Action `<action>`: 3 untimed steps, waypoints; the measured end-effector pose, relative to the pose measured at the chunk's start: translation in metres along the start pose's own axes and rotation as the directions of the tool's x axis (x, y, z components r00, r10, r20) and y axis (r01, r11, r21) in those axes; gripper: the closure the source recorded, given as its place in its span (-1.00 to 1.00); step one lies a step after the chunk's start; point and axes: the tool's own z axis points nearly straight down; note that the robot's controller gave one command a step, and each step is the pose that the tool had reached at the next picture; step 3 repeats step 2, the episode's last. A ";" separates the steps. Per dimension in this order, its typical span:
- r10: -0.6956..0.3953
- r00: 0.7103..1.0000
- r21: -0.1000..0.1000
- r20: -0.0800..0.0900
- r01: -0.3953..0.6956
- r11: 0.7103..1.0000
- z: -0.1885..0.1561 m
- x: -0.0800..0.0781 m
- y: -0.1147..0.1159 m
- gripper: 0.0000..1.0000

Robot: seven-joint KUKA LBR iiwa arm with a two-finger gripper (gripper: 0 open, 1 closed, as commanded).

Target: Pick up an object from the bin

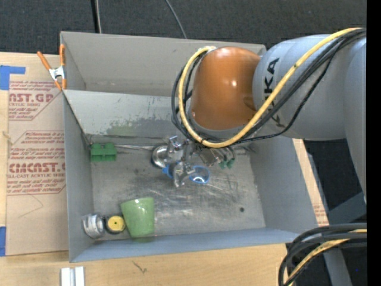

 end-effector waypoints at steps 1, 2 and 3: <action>0.002 1.000 -0.001 0.002 -0.002 1.000 -0.089 -0.019 0.034 1.00; -0.147 0.989 -0.005 -0.008 0.147 0.989 -0.074 -0.017 0.069 1.00; -0.147 0.989 -0.005 -0.008 0.147 0.989 -0.074 -0.017 0.069 1.00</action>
Offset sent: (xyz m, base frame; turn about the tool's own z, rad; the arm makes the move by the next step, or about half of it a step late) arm 0.0027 0.0353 0.0835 0.0056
